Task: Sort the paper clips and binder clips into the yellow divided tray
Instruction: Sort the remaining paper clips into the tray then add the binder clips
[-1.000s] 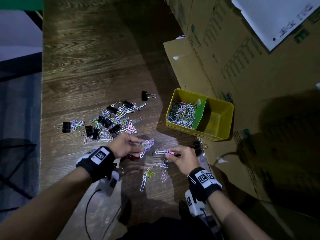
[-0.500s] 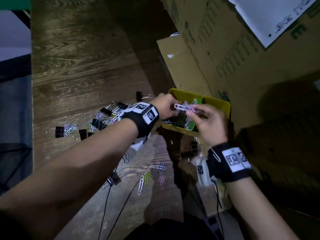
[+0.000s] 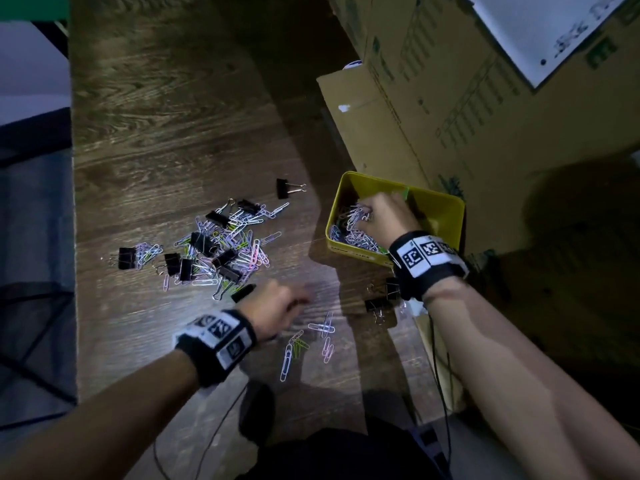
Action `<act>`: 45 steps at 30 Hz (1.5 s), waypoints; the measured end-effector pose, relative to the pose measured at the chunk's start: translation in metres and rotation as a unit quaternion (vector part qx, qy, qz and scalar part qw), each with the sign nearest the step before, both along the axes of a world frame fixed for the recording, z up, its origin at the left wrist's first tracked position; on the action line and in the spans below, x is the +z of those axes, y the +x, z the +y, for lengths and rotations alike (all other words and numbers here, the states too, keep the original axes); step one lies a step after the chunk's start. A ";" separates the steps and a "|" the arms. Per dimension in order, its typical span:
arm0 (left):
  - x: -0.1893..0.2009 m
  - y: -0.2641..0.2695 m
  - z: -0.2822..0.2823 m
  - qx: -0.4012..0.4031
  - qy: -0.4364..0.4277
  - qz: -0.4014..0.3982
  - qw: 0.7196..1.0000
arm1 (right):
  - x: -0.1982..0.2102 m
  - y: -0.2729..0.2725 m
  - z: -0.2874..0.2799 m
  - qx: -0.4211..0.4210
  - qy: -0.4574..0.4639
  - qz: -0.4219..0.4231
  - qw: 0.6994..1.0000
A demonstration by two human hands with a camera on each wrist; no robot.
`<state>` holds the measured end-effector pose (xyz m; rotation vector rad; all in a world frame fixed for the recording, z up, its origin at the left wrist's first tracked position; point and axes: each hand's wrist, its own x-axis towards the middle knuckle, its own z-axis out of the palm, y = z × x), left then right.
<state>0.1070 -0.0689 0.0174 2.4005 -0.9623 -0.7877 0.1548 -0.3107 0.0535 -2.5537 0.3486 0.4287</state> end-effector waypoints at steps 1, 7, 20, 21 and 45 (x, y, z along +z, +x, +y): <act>-0.007 -0.012 0.009 -0.036 0.024 0.001 0.999 | 0.005 -0.004 0.003 0.006 0.003 -0.020 1.000; -0.043 -0.067 0.040 -0.212 0.117 -0.153 0.958 | 0.016 -0.063 0.044 0.185 0.049 -0.054 0.980; -0.067 -0.078 0.026 -0.179 0.103 -0.154 0.966 | -0.071 -0.153 0.067 0.314 -0.024 0.041 0.948; -0.065 -0.080 0.024 -0.172 0.098 -0.158 0.968 | -0.073 -0.153 0.068 0.309 -0.016 0.033 0.950; -0.048 -0.084 0.009 -0.105 0.121 -0.218 0.963 | -0.066 -0.163 0.079 0.395 -0.114 0.092 0.907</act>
